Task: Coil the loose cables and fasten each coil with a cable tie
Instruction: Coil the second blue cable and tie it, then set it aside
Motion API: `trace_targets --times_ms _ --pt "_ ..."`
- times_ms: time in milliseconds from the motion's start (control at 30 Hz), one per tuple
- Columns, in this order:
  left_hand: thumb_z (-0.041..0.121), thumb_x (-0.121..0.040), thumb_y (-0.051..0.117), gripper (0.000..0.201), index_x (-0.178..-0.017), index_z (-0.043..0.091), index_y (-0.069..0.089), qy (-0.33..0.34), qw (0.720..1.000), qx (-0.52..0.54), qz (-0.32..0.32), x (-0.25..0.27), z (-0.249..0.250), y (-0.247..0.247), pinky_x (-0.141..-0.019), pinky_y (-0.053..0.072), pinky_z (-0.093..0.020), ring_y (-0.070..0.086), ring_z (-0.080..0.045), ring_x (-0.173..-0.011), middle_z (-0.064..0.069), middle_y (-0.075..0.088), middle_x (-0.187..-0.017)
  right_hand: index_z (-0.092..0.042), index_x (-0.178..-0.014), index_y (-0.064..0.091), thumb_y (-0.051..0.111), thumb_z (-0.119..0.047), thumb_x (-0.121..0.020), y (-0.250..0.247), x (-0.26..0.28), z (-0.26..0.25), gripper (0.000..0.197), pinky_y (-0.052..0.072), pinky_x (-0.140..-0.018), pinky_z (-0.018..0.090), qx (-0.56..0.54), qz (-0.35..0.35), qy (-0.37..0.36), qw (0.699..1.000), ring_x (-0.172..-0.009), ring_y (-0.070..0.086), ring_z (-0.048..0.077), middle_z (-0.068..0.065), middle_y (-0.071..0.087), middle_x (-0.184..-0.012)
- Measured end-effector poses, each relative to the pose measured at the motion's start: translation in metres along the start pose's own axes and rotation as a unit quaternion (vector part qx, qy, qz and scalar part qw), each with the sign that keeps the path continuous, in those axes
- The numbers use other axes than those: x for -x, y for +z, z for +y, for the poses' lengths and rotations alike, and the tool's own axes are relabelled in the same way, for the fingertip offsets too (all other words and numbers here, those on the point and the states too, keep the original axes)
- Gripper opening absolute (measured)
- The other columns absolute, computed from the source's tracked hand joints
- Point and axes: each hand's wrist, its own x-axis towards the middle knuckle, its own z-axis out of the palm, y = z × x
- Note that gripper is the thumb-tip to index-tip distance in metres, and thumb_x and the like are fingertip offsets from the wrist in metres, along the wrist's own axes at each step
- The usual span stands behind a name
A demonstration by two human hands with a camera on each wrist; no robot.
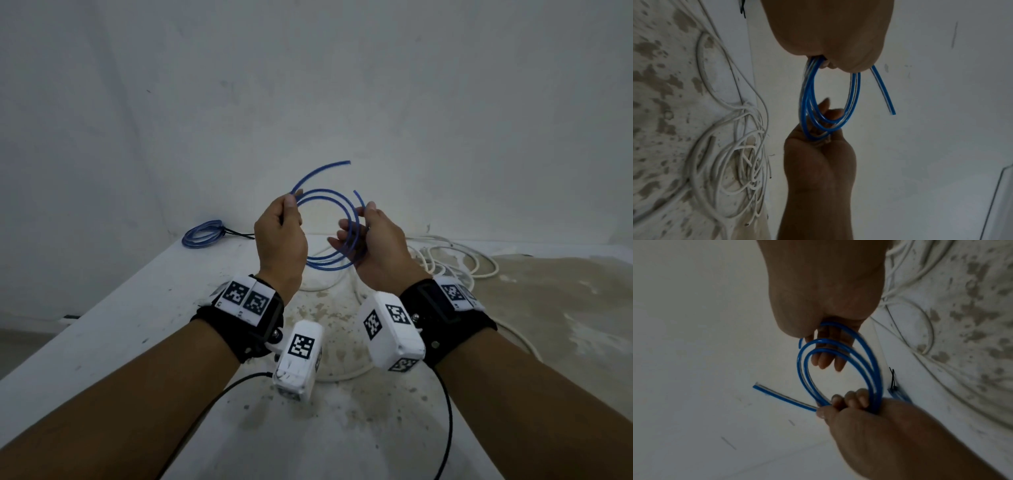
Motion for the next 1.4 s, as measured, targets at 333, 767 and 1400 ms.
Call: trace_targets --times_ms 333,767,1400 --pt "0.025 -0.103 0.047 0.028 -0.086 0.021 0.069 -0.052 0.994 -0.076 -0.060 0.011 0.003 0.002 -0.046 0.041 -0.025 0.043 -0.014 -0.049 -0.001 0.059 -0.072 -0.014 -0.087 0.056 0.052 -0.033 -0.102 0.007 -0.009 0.006 0.025 0.026 -0.041 0.023 0.176 0.091 -0.108 0.974 -0.039 0.030 0.011 0.002 0.047 -0.061" --pt "0.026 -0.098 0.051 0.035 -0.072 0.003 0.052 -0.076 0.996 -0.044 0.012 0.004 -0.004 0.000 -0.058 0.026 -0.034 0.029 -0.022 -0.068 -0.007 0.037 -0.071 -0.007 -0.105 0.056 0.045 -0.037 -0.104 0.002 -0.002 -0.008 0.032 0.059 -0.056 0.033 0.121 0.044 -0.085 0.988 -0.065 0.072 0.021 0.012 0.071 -0.093" --pt "0.027 -0.099 0.047 0.048 -0.052 0.020 0.046 -0.096 0.991 -0.017 0.092 0.006 -0.010 0.009 -0.061 0.032 -0.035 0.032 -0.020 -0.059 0.005 0.036 -0.054 -0.011 -0.096 0.064 0.045 -0.039 -0.104 0.015 -0.001 0.000 0.035 0.054 -0.053 0.028 0.043 0.064 -0.067 0.995 -0.052 0.057 0.016 0.007 0.066 -0.071"
